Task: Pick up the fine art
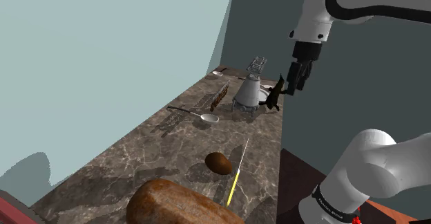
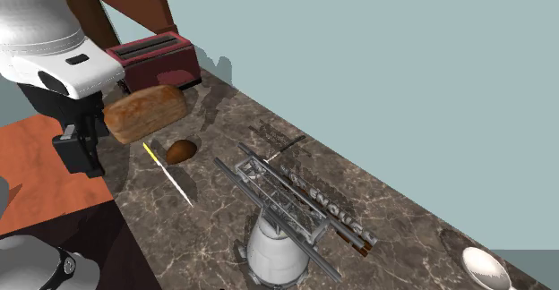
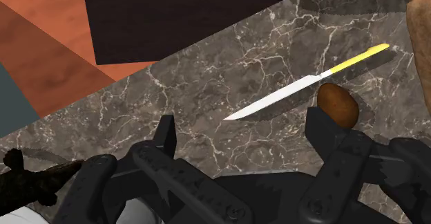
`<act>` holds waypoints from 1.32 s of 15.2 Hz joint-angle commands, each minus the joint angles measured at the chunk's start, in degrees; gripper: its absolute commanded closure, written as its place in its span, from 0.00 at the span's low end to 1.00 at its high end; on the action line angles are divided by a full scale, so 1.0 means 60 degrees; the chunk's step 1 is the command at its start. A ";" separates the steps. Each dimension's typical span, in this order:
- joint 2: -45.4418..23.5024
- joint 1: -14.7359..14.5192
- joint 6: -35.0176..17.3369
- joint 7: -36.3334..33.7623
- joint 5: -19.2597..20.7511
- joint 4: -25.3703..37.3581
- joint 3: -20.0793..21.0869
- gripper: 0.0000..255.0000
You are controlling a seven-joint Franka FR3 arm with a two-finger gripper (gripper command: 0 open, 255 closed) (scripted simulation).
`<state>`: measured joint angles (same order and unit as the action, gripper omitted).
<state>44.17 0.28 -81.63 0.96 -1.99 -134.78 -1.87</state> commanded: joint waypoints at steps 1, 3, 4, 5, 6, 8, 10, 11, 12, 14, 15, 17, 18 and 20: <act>0.0000 0.0000 0.0000 0.0000 0.0000 0.0000 0.0000 0.00; -0.0512 0.0127 -0.0634 -0.0608 -0.0183 -0.0010 0.0208 0.00; -0.0783 0.0190 -0.0946 -0.0907 -0.0262 0.0006 0.0306 0.00; -0.1062 0.0252 -0.1253 -0.1203 -0.0333 0.0036 0.0398 0.00; -0.1350 0.0323 -0.1555 -0.1493 -0.0398 0.0080 0.0493 0.00; -0.1946 0.0450 -0.2142 -0.2072 -0.0496 0.0207 0.0657 0.00; -0.2564 0.0580 -0.2699 -0.2644 -0.0562 0.0387 0.0802 0.00; -0.2879 0.0648 -0.2965 -0.2926 -0.0583 0.0495 0.0868 0.00; -0.3198 0.0715 -0.3223 -0.3208 -0.0595 0.0615 0.0929 0.00; -0.3843 0.0846 -0.3711 -0.3769 -0.0596 0.0890 0.1033 0.00; -0.4167 0.0910 -0.3940 -0.4048 -0.0584 0.1043 0.1075 0.00; -0.4818 0.1030 -0.4367 -0.4605 -0.0540 0.1381 0.1137 0.00; -0.5144 0.1084 -0.4565 -0.4882 -0.0507 0.1565 0.1155 0.00; -0.5792 0.1191 -0.4929 -0.5431 -0.0428 0.1959 0.1176 0.00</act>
<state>10.90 7.04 -110.00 -29.94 -4.77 -123.72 5.18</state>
